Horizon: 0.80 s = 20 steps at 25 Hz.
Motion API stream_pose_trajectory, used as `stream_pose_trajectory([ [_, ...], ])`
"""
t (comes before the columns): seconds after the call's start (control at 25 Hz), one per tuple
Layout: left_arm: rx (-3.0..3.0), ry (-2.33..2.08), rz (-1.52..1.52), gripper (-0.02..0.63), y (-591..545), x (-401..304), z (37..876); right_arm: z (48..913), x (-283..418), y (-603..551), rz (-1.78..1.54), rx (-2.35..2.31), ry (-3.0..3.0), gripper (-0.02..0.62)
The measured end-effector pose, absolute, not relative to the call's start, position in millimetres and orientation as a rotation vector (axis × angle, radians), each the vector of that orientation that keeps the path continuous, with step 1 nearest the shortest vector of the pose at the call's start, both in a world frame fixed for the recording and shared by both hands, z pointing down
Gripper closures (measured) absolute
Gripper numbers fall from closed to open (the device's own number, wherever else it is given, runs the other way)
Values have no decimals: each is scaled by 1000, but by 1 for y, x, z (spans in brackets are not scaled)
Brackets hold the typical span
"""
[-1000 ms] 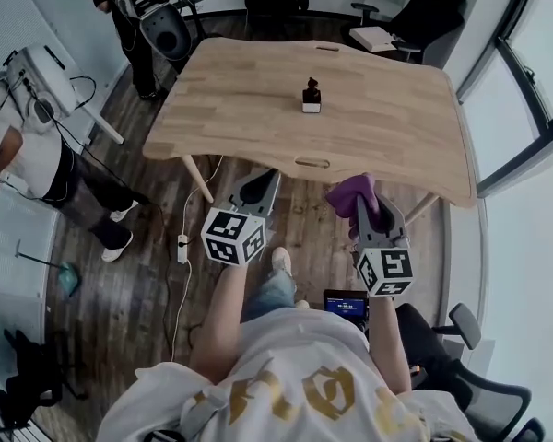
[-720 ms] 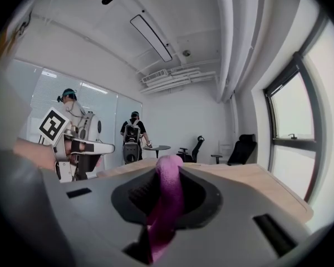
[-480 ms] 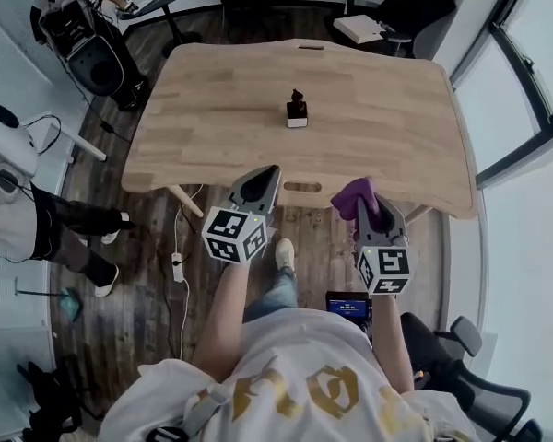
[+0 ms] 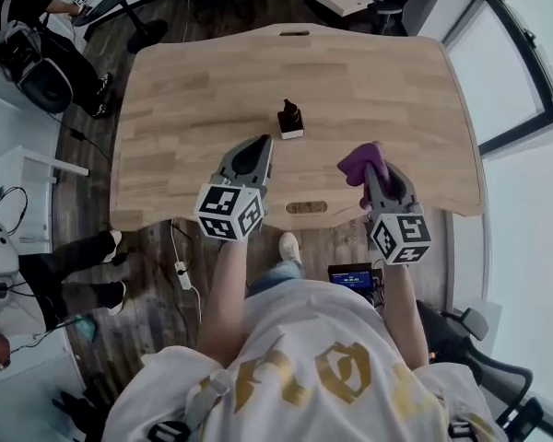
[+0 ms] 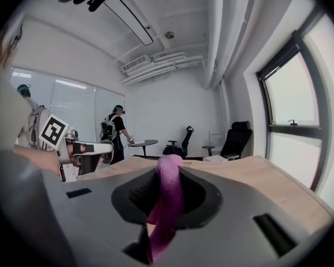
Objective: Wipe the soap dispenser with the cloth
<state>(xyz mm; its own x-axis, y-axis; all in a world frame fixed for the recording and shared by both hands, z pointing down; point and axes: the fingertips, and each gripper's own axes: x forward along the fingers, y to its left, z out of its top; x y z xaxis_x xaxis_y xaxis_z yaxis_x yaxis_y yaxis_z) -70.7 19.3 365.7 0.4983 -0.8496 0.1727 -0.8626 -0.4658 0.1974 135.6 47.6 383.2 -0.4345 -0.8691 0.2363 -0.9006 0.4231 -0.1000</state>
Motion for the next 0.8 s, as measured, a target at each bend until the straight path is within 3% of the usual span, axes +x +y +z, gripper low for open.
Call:
stream_pose_trajectory([
  [0.8,2479,-1448,-30,597,-67,-125,388,395,84,-44,393,1571,-2577,541],
])
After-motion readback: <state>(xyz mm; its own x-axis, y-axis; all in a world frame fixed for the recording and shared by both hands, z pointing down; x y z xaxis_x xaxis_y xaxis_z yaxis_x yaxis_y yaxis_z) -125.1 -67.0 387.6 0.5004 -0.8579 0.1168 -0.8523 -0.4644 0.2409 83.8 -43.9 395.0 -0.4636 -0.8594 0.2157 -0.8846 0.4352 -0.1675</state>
